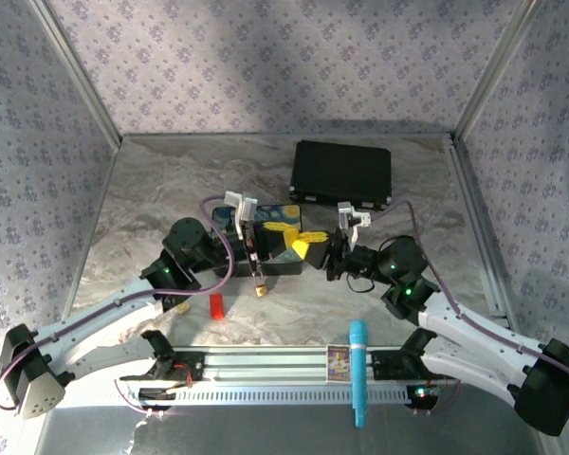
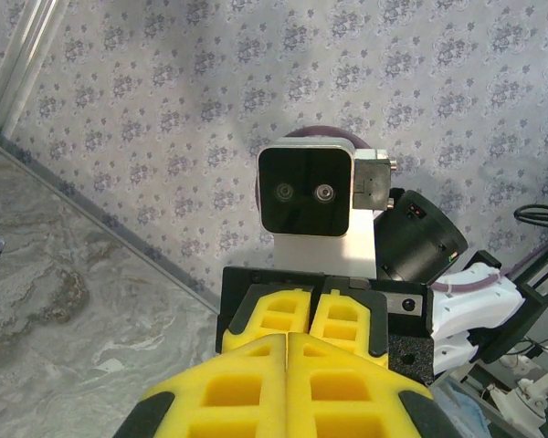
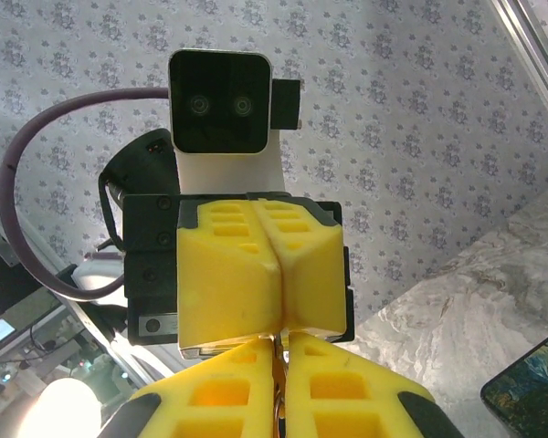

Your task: Unlock a padlock with a key

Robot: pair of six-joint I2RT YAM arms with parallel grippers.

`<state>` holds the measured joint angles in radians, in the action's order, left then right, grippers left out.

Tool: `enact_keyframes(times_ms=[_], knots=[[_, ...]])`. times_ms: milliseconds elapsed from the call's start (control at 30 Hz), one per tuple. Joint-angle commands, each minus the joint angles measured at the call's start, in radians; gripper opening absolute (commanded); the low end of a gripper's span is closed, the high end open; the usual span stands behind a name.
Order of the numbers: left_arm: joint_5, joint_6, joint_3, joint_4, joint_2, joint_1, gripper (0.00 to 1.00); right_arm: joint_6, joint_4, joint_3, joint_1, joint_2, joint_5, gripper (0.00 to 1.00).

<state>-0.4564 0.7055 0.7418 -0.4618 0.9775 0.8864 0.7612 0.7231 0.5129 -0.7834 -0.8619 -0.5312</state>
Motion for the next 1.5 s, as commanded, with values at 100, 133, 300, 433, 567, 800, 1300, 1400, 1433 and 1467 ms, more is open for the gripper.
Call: enact_keyframes(times_ms=[100,133,300,433,567,800,1300,1400,1433,1467], knots=[[0.026,0.009,-0.007,-0.048,-0.004,0.005,0.0,0.019,0.021,-0.007,0.004,0.017,-0.001,0.07],[0.027,0.012,-0.006,-0.049,-0.003,0.005,0.0,0.019,0.021,-0.008,0.004,0.018,0.0,0.07],[0.027,0.022,-0.007,-0.058,0.003,0.004,0.0,0.024,0.025,-0.017,0.005,0.02,0.0,0.11],[0.025,0.027,-0.009,-0.066,0.008,0.004,0.0,0.024,0.034,-0.025,0.005,0.027,0.0,0.11],[0.029,0.027,-0.012,-0.063,0.007,0.004,0.0,0.021,0.028,-0.03,0.005,0.037,0.001,0.17],[0.025,0.026,-0.002,-0.063,0.015,0.009,0.0,0.017,0.021,-0.043,0.01,0.048,0.02,0.17],[0.036,0.018,-0.013,-0.047,0.014,0.017,0.0,0.027,0.052,-0.049,0.012,0.043,0.033,0.01],[0.04,0.011,-0.011,-0.032,0.013,0.018,0.0,0.029,0.05,-0.06,0.013,0.05,0.038,0.0],[0.044,0.009,-0.007,-0.02,0.015,0.018,0.0,0.029,0.049,-0.06,0.013,0.051,0.039,0.0],[0.052,0.008,-0.004,-0.009,0.015,0.017,0.01,0.028,0.044,-0.06,0.013,0.054,0.041,0.0]])
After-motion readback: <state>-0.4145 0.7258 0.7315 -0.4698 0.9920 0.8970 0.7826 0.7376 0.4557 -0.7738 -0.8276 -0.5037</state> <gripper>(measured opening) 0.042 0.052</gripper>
